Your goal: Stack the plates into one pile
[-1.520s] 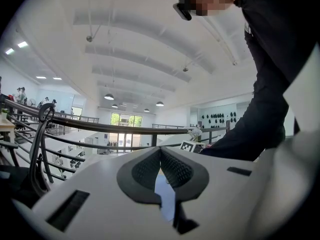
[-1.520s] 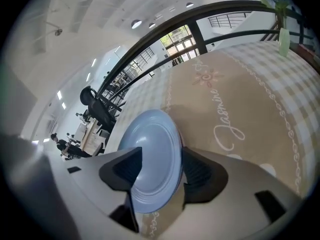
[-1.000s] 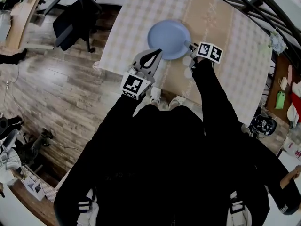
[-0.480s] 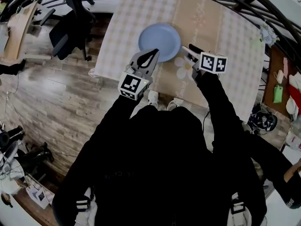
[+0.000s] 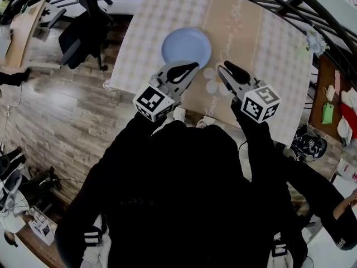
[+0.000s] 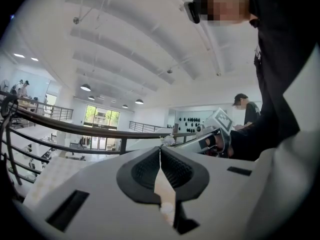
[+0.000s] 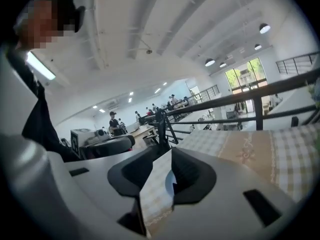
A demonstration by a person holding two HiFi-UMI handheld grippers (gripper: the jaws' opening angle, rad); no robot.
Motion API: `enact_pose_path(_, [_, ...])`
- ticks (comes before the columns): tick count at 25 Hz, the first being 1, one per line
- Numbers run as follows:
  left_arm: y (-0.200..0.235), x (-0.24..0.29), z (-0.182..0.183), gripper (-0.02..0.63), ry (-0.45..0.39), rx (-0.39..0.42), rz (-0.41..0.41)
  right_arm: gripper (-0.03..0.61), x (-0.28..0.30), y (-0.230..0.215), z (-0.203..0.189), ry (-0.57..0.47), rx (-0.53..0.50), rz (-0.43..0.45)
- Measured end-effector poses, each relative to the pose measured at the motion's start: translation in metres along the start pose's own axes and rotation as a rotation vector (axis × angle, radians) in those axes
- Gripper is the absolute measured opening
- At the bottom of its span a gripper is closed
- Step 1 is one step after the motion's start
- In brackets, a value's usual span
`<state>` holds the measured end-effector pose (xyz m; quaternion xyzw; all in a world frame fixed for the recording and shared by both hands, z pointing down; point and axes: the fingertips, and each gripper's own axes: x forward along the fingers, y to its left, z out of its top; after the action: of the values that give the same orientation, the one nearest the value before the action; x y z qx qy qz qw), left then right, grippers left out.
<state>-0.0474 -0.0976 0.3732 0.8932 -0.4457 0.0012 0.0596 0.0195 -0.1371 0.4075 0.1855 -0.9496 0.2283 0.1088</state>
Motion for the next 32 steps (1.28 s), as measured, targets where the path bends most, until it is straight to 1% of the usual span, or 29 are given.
enact_pose_path(2, [-0.01, 0.003, 0.008, 0.021, -0.008, -0.002, -0.034, 0.1, -0.013, 0.011, 0.01, -0.05, -0.084, -0.017])
enact_pose_path(5, [-0.023, 0.007, 0.016, 0.021, -0.007, 0.018, -0.064, 0.022, -0.033, 0.02, 0.024, -0.145, -0.154, -0.039])
enact_pose_path(6, [-0.027, 0.009, 0.018, 0.021, -0.003, 0.026, -0.073, 0.008, -0.039, 0.022, 0.027, -0.169, -0.18, -0.047])
enact_pose_path(9, [-0.038, 0.019, 0.022, 0.021, -0.009, 0.042, -0.108, 0.008, -0.055, 0.024, 0.033, -0.224, -0.252, -0.093])
enact_pose_path(12, [-0.048, 0.028, 0.028, 0.021, -0.012, 0.046, -0.132, 0.008, -0.07, 0.019, 0.038, -0.275, -0.301, -0.177])
enact_pose_path(15, [-0.053, 0.035, 0.031, 0.021, -0.011, 0.052, -0.141, 0.007, -0.08, 0.016, 0.035, -0.291, -0.307, -0.218])
enact_pose_path(19, [-0.057, 0.045, 0.028, 0.021, -0.008, 0.065, -0.156, 0.007, -0.086, 0.01, 0.03, -0.289, -0.281, -0.235])
enact_pose_path(22, [-0.061, 0.051, 0.025, 0.021, 0.0, 0.073, -0.173, 0.006, -0.091, 0.007, 0.028, -0.284, -0.281, -0.251])
enact_pose_path(29, [-0.067, 0.057, 0.022, 0.021, -0.003, 0.075, -0.186, 0.005, -0.097, 0.008, 0.028, -0.276, -0.297, -0.241])
enact_pose_path(32, [-0.066, 0.057, 0.022, 0.021, -0.007, 0.07, -0.179, 0.005, -0.097, 0.008, 0.028, -0.272, -0.298, -0.238])
